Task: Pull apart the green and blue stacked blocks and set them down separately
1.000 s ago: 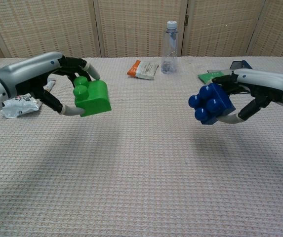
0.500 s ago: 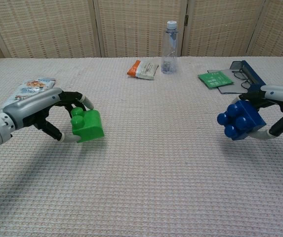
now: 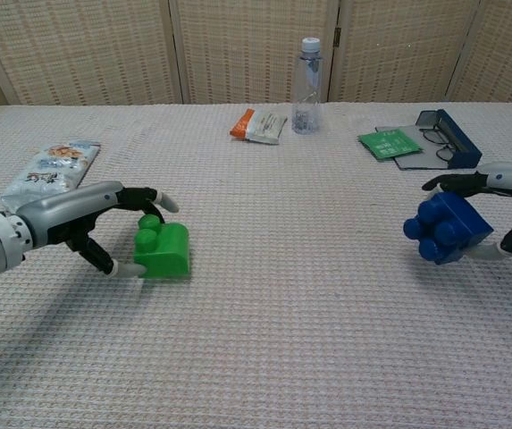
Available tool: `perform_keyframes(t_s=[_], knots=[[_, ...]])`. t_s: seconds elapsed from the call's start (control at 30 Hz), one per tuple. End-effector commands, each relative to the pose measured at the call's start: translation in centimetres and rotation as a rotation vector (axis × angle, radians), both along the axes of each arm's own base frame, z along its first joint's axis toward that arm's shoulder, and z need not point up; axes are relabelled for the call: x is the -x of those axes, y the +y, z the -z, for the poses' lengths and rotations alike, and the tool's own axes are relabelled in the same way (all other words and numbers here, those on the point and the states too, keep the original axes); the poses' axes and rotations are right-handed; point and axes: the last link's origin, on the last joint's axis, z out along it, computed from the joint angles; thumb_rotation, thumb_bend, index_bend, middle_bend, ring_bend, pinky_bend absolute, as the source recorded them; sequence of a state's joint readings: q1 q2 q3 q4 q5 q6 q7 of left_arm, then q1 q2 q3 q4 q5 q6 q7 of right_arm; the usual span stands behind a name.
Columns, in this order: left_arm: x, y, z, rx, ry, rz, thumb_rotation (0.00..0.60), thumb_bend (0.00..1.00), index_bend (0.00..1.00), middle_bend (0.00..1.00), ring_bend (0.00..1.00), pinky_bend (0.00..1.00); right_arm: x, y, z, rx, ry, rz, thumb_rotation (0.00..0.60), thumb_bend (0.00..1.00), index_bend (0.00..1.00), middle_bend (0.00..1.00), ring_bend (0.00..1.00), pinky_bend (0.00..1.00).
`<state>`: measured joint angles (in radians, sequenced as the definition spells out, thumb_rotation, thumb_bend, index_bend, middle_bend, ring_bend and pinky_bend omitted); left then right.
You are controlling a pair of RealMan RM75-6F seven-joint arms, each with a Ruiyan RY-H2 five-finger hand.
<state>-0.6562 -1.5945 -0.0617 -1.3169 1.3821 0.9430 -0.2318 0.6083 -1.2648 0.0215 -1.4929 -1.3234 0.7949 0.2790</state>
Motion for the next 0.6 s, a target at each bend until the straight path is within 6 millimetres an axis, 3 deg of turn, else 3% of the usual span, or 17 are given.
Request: perform_keyframes(t_s=[0.03,0.33,0.5,0.6], knots=[[-0.4,0.2,-0.4,-0.017,-0.004,0.018,0.600,0.27,0.00,0.03,0.00,0.00,-0.4,-0.2,-0.6,0.017,-0.009,-0.011,0.600,0.40,0.00,0.00,0.00,0.00],[-1.5,0.2,-2.2,-0.042,0.023,0.092,0.600,0.24,0.00,0.00,0.00,0.00,-1.2,0.2,-2.5,0.050,-0.014,-0.043,0.600,0.38,0.00,0.00,0.00,0.00],[-1.5,-0.6,-5.3,-0.128,0.209,0.267,0.600,0.24,0.00,0.00,0.00,0.00,-1.1,1.5,-5.5,0.191,0.099,-0.173,0.600,0.38,0.00,0.00,0.00,0.00],[-0.8,-2.1,-8.5,-0.229,0.304,0.300,0.600,0.24,0.00,0.00,0.00,0.00,-0.2,3.9,-7.3,0.370,0.247,-0.223,0.600,0.38,0.00,0.00,0.00,0.00]])
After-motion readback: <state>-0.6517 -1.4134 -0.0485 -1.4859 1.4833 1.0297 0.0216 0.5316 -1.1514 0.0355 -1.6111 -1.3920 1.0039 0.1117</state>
